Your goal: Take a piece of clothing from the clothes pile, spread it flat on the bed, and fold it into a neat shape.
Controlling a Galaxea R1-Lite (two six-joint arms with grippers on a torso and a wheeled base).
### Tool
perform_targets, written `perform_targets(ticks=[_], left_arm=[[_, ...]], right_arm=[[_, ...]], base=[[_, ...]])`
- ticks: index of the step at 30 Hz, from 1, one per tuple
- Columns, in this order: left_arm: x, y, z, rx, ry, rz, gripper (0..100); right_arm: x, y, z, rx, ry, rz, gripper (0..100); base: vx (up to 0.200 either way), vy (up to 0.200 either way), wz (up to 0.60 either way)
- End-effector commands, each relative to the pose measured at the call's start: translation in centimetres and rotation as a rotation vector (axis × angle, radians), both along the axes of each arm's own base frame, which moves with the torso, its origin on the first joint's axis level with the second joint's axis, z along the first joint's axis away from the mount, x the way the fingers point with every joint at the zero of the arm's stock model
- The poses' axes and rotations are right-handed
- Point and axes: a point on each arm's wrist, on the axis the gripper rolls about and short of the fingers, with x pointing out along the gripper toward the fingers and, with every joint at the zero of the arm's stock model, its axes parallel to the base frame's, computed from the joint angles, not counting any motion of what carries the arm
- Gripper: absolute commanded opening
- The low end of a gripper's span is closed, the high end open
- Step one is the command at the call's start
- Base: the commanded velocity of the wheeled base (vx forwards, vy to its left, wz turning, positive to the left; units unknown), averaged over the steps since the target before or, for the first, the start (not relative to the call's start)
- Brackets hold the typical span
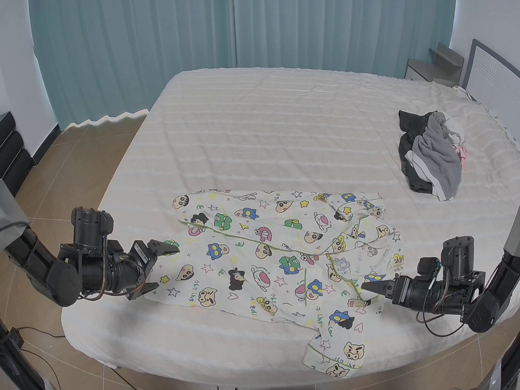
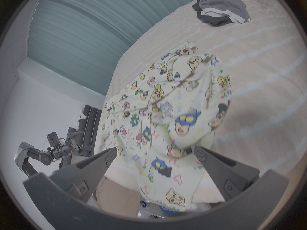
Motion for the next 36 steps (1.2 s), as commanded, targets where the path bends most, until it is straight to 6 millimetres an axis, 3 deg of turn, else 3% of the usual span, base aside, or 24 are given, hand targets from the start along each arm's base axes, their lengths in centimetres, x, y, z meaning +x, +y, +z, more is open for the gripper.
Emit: perform_targets(ticks=[1,5,11,18,31,32,36], left_arm=[[-1.9,-0.6,0.2,0.002,0.007,-0.029,100],[-1.5,-0.5,-0.7,0.024,0.028,0.0,100],[1.6,-1.3,-4.3,0.17,0.032,0.146,100],[4.6,-2.8,-6.6,0.178,0.044,0.204,100],[7.5,-3.6,-8.3,0.244,0.005,0.286,100],[7.6,-3.6,-8.3,0.244,0.003,0.287,0],[8.8,-3.4,-8.7,0.267,-0.009,0.327,0]], right_arm=[[-0.5,0.3,-0.3,-0.012,0.012,0.024,100],[-0.5,0.3,-0.3,-0.02,0.011,0.017,100],[-0.7,0.6,-0.3,-0.025,0.012,0.027,100],[-0.6,0.7,-0.5,-0.027,0.017,0.028,100],[-0.6,0.8,-0.8,-0.033,0.031,0.033,100],[-0.6,0.8,-0.8,-0.033,0.031,0.033,100],[-0.6,0.8,-1.4,-0.04,0.054,0.033,100]], base=[[-0.2,0.0,0.0],[-0.15,0.0,0.0],[0.0,0.0,0.0],[0.0,0.0,0.0],[0.0,0.0,0.0],[0.0,0.0,0.0],[0.0,0.0,0.0]])
